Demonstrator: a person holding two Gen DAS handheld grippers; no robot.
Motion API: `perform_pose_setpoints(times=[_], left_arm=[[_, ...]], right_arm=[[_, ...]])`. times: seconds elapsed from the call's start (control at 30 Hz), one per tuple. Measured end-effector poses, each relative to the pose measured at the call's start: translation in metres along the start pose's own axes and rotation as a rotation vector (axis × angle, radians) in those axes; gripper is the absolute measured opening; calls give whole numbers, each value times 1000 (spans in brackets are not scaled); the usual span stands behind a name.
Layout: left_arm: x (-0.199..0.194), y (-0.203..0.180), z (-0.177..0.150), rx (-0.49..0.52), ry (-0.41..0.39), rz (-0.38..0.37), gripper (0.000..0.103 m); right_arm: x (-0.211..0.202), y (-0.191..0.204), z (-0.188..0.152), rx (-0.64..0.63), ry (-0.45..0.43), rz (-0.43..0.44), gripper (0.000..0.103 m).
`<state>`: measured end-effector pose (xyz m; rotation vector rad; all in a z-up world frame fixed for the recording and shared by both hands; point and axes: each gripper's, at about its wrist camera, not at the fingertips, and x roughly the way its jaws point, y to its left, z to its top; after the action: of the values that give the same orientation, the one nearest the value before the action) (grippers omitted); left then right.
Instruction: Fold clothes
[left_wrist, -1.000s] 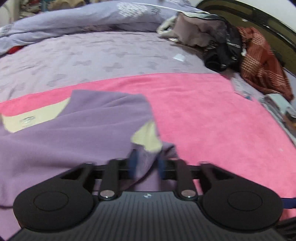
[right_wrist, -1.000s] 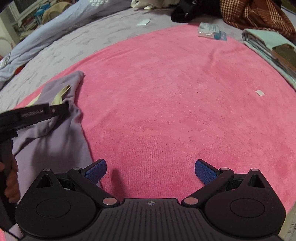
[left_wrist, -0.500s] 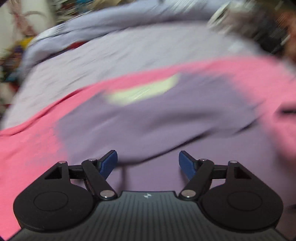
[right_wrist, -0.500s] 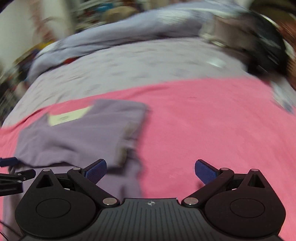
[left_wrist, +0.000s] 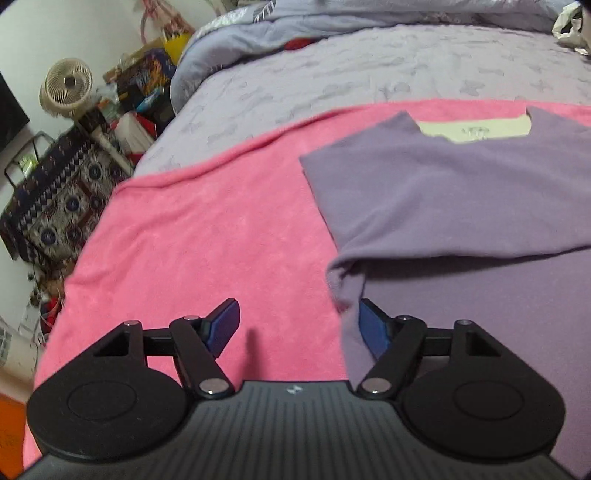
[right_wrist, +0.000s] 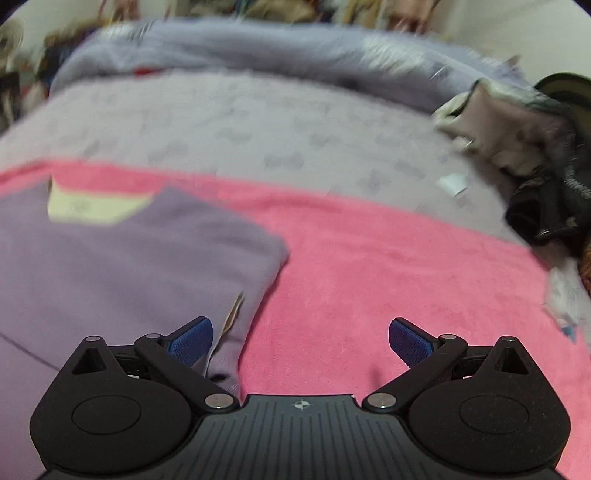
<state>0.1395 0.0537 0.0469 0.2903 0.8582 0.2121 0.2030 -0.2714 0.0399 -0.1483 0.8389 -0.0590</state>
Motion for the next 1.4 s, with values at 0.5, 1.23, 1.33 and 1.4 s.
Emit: perform_pose_setpoints(times=[0.5,1.23,1.33,1.4], left_arm=[[38,-7,15,-7,-33,-350,80],[76,-15,41,-7,-72,-447,83],[72,9,32,41,-69,-422,83],[69,24,38,2,-40,-321,85]], right_arm=[[47,49,17,105,163,630,38],[75,48,41,114,47,287,60],[87,29,53,106,47,278,53],[72,36,56,-32,9,166,58]])
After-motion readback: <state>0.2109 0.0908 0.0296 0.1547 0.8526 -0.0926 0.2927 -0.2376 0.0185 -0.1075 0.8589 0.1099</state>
